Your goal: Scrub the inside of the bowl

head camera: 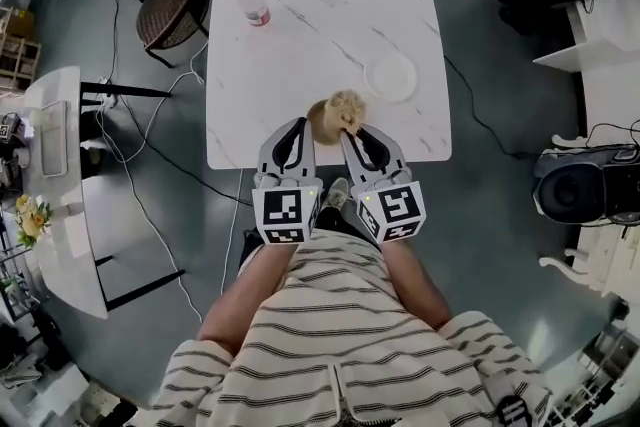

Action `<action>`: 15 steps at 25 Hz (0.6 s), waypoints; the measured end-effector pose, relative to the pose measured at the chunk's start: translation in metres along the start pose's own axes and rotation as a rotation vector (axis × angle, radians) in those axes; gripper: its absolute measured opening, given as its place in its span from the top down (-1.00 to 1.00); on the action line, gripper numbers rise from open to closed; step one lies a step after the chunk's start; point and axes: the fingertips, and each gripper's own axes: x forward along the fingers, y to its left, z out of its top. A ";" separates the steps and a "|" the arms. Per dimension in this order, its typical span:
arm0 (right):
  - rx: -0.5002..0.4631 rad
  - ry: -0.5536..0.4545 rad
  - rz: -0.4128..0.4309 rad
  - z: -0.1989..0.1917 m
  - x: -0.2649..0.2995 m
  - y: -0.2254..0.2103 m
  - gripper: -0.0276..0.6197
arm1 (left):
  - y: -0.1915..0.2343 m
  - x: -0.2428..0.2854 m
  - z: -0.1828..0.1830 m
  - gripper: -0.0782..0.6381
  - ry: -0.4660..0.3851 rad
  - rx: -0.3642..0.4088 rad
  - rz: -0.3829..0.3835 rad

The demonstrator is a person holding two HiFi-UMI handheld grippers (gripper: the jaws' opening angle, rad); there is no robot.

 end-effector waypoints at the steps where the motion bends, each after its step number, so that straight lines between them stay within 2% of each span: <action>1: 0.007 0.006 -0.005 -0.003 0.004 -0.002 0.69 | 0.002 0.003 -0.003 0.76 0.012 -0.003 -0.005; 15: 0.056 0.126 -0.050 -0.048 0.025 -0.004 0.69 | 0.019 0.026 -0.046 0.76 0.139 -0.050 -0.053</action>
